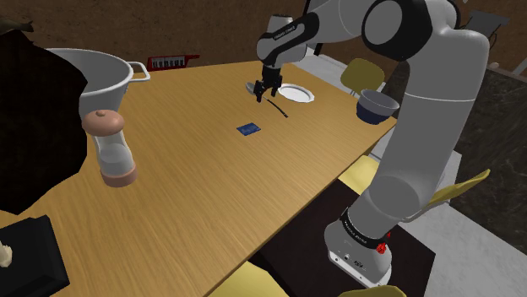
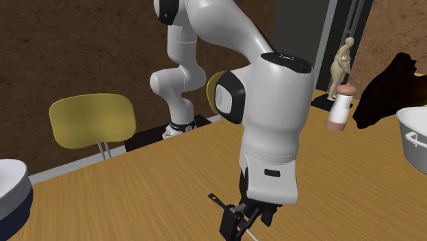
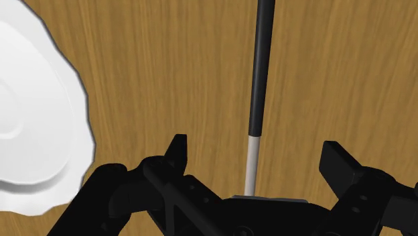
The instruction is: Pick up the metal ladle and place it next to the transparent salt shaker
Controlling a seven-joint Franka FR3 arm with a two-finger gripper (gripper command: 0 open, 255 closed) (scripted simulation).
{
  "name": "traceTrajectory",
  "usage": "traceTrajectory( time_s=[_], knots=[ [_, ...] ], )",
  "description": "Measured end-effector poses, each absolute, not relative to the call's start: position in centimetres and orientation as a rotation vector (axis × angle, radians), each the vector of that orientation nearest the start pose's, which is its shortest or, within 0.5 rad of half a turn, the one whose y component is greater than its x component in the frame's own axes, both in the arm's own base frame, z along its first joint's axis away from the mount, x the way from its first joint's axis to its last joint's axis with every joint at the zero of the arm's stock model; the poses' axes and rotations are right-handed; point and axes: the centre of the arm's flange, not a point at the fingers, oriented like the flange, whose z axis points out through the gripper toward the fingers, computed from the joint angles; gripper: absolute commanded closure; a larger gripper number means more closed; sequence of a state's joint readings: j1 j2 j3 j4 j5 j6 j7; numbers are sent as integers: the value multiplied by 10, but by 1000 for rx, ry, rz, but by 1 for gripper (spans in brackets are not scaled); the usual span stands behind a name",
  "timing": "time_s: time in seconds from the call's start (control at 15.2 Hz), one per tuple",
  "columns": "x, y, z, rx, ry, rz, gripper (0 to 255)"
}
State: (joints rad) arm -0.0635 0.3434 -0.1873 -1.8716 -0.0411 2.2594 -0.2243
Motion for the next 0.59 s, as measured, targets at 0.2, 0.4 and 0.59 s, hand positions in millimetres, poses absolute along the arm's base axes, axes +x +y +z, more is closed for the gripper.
traceTrajectory(
  time_s=[0.2,0.4,0.59],
  knots=[
    [615,-151,338,-3245,-18,-43,0],
    [615,-151,338,-3245,-18,-43,255],
    [615,-151,338,-3245,-18,-43,255]
  ],
)
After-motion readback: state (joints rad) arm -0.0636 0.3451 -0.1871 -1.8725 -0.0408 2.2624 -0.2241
